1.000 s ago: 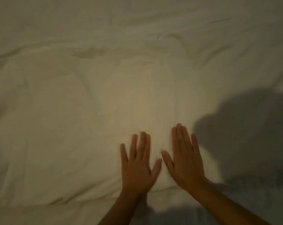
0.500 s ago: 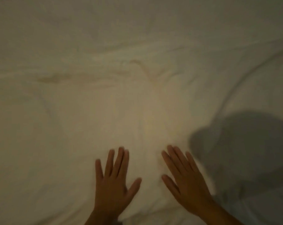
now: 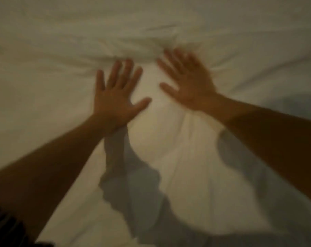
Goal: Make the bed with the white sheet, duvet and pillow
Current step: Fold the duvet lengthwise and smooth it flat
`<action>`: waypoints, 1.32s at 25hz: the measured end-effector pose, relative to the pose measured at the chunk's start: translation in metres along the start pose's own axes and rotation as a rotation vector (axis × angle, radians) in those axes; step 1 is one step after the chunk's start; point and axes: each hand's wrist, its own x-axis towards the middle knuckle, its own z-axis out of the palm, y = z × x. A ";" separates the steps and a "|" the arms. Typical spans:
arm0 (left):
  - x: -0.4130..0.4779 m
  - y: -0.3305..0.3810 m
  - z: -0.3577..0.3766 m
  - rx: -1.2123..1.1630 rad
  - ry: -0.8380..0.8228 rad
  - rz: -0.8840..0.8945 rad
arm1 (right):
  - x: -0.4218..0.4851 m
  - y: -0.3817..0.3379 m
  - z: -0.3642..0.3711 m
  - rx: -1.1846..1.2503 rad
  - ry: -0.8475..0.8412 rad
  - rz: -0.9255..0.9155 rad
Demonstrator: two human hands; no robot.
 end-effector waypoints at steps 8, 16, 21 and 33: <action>-0.036 0.065 -0.006 -0.116 -0.102 -0.142 | -0.051 -0.036 -0.013 0.096 -0.083 0.315; -0.148 0.085 -0.015 -0.134 -0.189 0.004 | -0.194 -0.097 -0.043 0.170 -0.133 0.620; -0.179 0.092 -0.013 -0.105 -0.205 0.080 | -0.240 -0.095 -0.049 0.052 -0.202 0.673; -0.181 0.110 -0.015 -0.083 -0.120 0.132 | -0.244 -0.072 -0.049 0.144 -0.131 0.401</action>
